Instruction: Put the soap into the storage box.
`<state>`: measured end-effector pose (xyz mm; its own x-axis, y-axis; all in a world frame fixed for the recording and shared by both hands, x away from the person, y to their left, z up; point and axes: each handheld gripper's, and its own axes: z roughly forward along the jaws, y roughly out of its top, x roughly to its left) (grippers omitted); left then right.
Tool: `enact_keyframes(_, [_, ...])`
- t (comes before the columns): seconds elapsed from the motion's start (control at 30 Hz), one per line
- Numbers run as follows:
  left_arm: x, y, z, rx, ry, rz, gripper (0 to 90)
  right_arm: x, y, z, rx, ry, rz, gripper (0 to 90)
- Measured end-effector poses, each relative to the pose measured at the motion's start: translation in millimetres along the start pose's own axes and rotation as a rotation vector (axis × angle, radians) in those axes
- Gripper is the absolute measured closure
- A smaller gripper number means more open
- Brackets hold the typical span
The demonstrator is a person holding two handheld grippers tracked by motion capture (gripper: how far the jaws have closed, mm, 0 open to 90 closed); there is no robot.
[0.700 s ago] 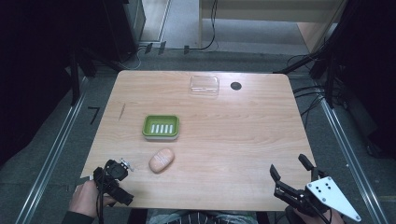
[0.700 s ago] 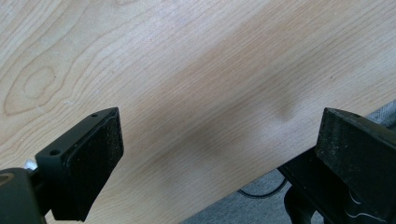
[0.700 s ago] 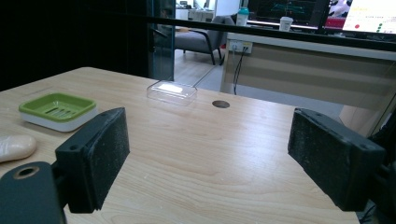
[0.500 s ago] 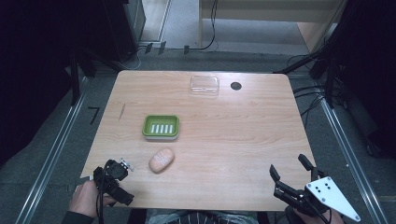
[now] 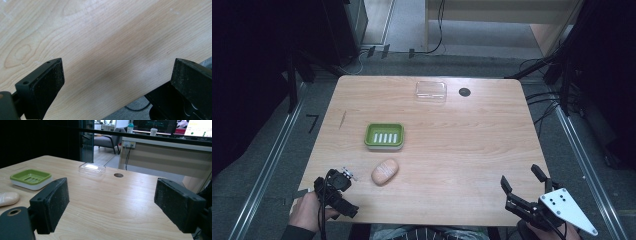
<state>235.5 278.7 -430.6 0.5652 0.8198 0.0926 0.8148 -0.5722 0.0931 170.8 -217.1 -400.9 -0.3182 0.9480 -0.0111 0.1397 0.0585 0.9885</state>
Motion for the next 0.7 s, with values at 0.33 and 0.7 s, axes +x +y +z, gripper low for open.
enact_keyframes(0.33, [3.6, 4.1, 0.4, -0.033, -0.035, -0.026, 0.0, 0.7, 0.5, 3.9, 0.0, 0.01, -0.003, 13.2])
enact_keyframes(0.7, [-2.8, 21.8, -1.4, -0.068, -0.058, -0.001, 0.0, 4.4, 2.1, 4.8, 0.001, 0.017, -0.012, 13.2])
